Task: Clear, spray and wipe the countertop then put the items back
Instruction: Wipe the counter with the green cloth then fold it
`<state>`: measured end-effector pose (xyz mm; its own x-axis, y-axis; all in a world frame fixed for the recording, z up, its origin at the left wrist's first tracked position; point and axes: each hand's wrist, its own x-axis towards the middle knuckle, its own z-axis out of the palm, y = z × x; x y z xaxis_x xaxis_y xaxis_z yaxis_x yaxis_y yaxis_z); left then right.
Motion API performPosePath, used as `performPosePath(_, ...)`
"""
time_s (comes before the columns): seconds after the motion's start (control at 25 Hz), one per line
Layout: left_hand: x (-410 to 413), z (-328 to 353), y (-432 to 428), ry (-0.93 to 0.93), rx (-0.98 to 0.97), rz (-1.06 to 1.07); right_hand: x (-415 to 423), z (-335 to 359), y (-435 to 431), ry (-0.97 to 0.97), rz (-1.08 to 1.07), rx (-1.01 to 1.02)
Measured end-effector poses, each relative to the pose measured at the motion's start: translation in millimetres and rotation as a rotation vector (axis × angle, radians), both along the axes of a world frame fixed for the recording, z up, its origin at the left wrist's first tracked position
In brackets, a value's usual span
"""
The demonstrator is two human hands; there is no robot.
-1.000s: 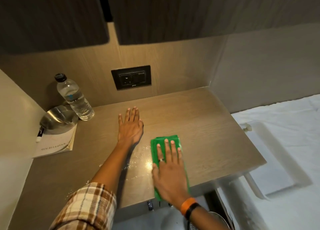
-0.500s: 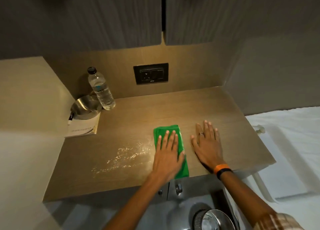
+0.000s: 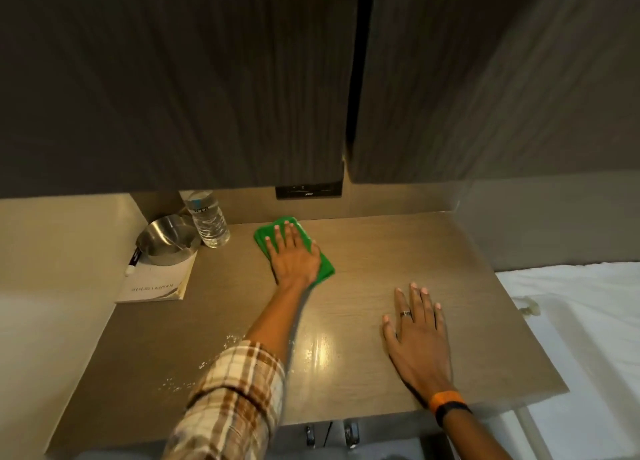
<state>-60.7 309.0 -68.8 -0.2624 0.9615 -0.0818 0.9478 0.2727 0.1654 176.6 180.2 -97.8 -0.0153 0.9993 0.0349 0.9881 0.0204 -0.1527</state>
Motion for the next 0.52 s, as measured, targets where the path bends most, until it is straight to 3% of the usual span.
performPosePath(0.08,-8.2,-2.0,-4.1,0.008,0.008,0.081,-0.9,1.8,0.0,0.0,-0.012,-0.003)
performPosePath(0.16,3.9,-4.0,-21.4,0.012,0.016,0.025,-2.6,1.9,-0.5,-0.01,-0.016,-0.001)
performPosePath(0.32,28.4,-20.0,-103.7,0.048,0.069,-0.473,-2.6,4.7,0.2,-0.027,-0.013,0.007)
performPosePath(0.4,24.7,-27.6,-142.6,0.03,0.063,-0.611,-2.2,5.9,-1.2,-0.018,0.009,-0.005)
performPosePath(0.52,6.4,-31.4,-163.2,0.042,0.045,-0.341,1.9,5.8,-3.1,-0.01,0.025,0.012)
